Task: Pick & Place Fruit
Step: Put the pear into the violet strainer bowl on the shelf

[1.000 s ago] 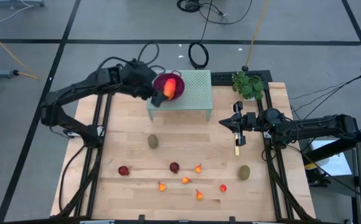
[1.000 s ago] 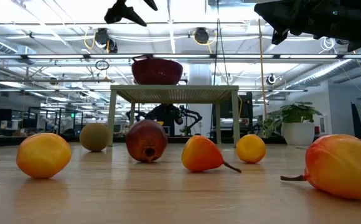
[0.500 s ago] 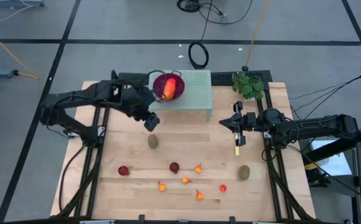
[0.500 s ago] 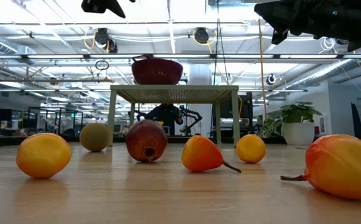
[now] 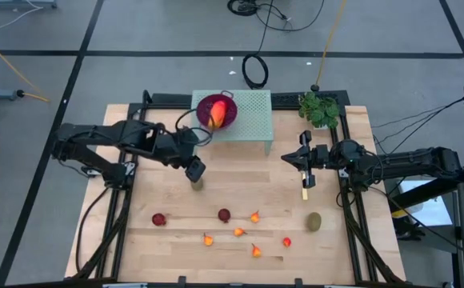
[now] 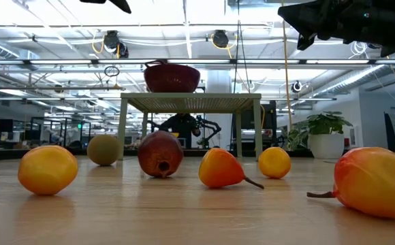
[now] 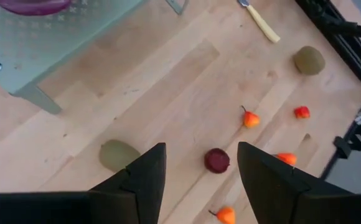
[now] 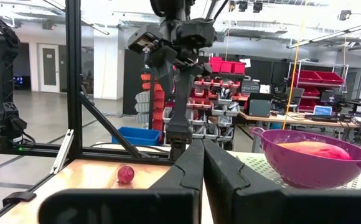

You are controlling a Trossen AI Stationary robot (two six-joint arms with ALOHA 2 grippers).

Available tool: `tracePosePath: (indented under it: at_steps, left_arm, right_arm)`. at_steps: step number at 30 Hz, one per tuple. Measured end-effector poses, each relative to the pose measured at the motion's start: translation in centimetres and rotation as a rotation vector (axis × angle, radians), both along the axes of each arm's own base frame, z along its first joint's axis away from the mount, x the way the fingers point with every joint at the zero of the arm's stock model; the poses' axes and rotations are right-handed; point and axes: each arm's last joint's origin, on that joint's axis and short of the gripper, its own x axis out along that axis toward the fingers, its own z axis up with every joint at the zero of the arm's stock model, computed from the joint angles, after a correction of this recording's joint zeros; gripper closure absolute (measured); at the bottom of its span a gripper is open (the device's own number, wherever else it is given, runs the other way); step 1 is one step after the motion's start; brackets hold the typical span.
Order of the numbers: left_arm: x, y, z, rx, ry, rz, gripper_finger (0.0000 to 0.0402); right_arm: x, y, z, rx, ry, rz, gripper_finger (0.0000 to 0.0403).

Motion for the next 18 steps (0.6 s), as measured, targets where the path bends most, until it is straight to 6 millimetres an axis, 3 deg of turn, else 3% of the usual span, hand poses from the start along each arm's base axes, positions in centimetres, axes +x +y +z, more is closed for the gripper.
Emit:
tracePosePath:
  at_steps: [18]
  left_arm:
    - [-0.4,-3.5,-0.2,-0.111,-0.014,0.097,0.0206]
  right_arm:
    - [0.0,0.0,0.0,0.001,0.002,0.0,0.0401]
